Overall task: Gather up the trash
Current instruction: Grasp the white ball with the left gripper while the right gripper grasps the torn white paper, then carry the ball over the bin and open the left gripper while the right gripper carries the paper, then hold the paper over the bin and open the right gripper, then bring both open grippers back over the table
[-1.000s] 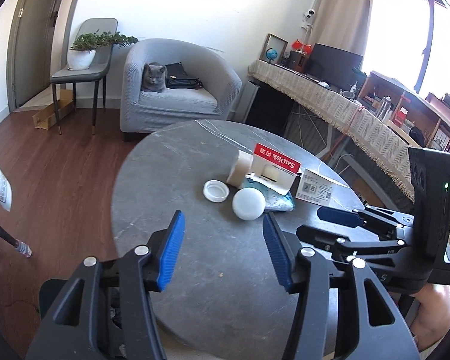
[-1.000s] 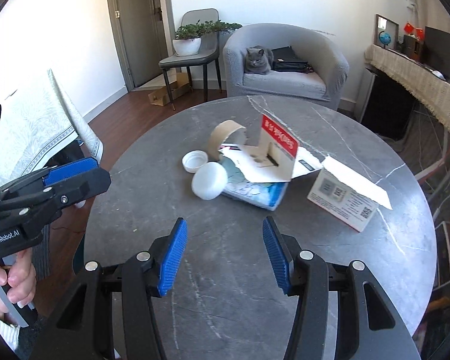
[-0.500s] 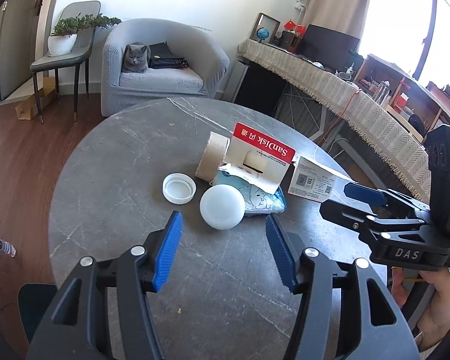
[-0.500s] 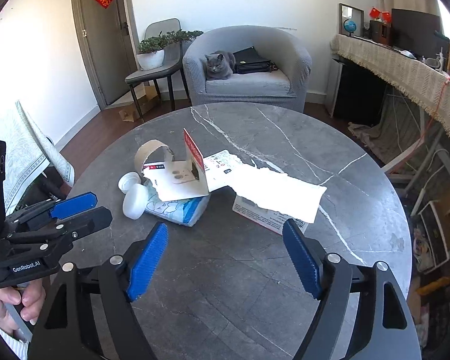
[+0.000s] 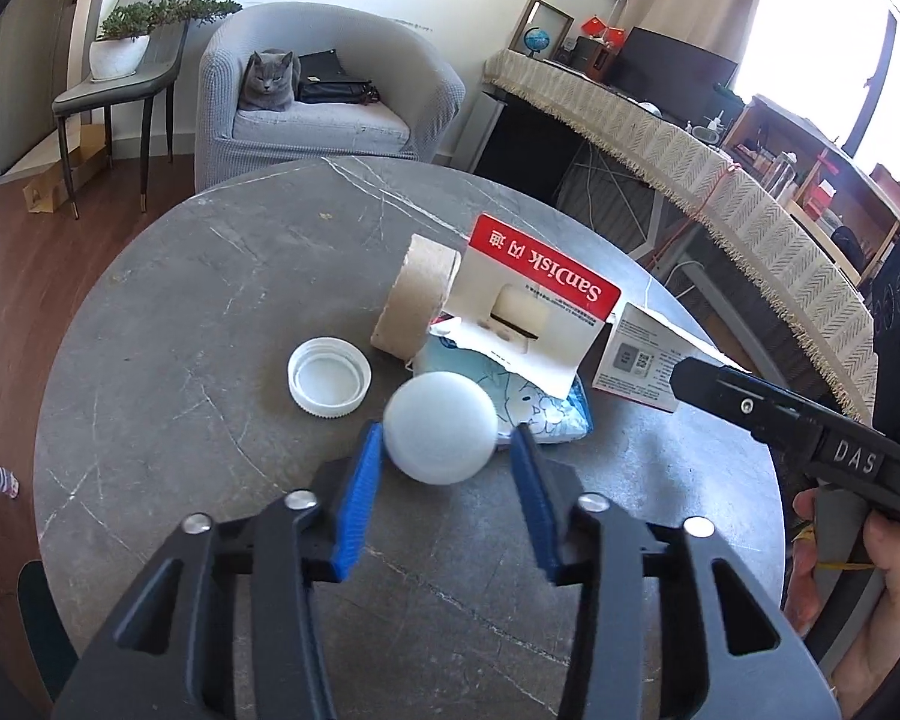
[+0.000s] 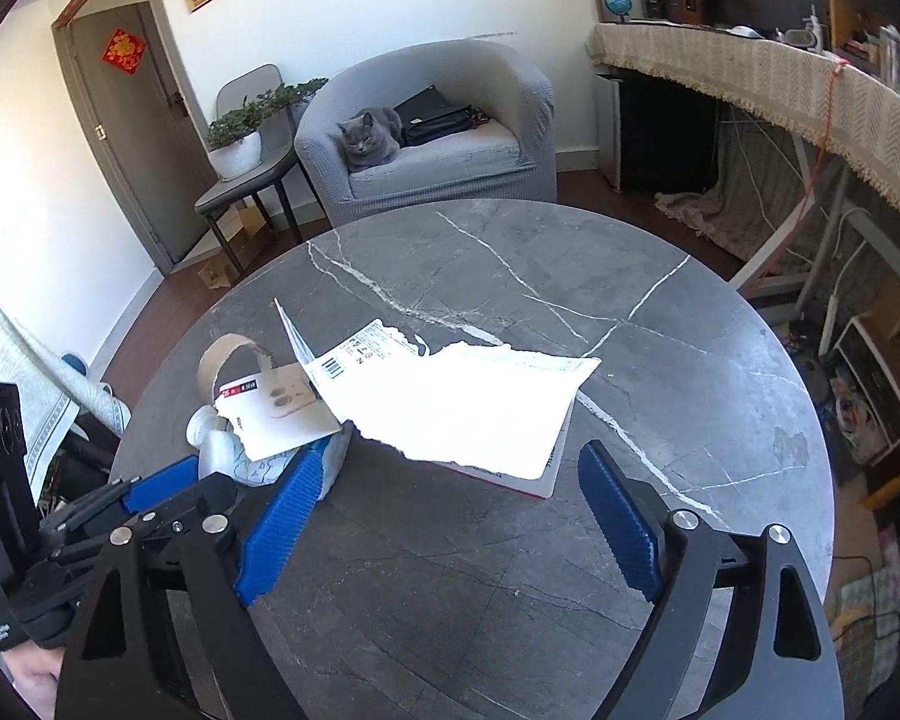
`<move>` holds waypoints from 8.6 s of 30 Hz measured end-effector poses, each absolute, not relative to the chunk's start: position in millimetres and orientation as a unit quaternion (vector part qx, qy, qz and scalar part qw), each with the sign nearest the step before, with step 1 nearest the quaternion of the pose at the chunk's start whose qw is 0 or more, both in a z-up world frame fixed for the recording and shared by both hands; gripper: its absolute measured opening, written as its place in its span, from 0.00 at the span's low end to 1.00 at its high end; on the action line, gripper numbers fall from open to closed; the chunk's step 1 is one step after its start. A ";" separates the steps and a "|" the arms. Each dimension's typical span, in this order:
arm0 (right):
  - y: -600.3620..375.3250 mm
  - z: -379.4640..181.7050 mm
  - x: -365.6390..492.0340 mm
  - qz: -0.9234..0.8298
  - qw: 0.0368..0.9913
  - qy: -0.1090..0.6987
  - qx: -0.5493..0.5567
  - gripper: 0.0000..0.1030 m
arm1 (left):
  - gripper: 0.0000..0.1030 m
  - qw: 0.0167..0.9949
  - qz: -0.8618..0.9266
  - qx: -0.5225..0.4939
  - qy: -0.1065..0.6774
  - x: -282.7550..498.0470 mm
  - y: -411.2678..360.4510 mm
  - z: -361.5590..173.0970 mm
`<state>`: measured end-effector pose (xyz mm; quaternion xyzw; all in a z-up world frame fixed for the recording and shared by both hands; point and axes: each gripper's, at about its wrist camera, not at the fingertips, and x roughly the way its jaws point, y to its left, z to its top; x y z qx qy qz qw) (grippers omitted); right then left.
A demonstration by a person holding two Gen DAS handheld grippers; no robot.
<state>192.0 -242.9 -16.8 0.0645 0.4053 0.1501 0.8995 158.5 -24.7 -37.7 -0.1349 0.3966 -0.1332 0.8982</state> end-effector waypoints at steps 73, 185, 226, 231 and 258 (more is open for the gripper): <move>-156.5 16.1 138.4 0.145 0.918 0.366 0.047 0.77 | 0.40 0.917 -0.085 -0.153 0.357 41.5 98.8 -9.5; 154.8 -154.8 56.5 0.397 0.727 0.538 -0.157 0.77 | 0.18 0.903 0.082 -0.218 0.361 -57.6 277.6 -7.0; 97.0 -37.3 57.4 0.411 0.811 0.395 -0.135 0.61 | 0.31 0.938 0.043 -0.204 0.276 -55.3 241.2 54.9; 60.6 -16.7 71.6 0.386 0.832 0.378 -0.121 0.60 | 0.36 0.938 0.027 -0.200 0.282 -38.6 216.7 55.0; -124.2 11.3 179.8 0.239 0.903 0.356 -0.036 0.60 | 0.58 0.931 -0.057 -0.097 0.346 81.9 82.7 18.9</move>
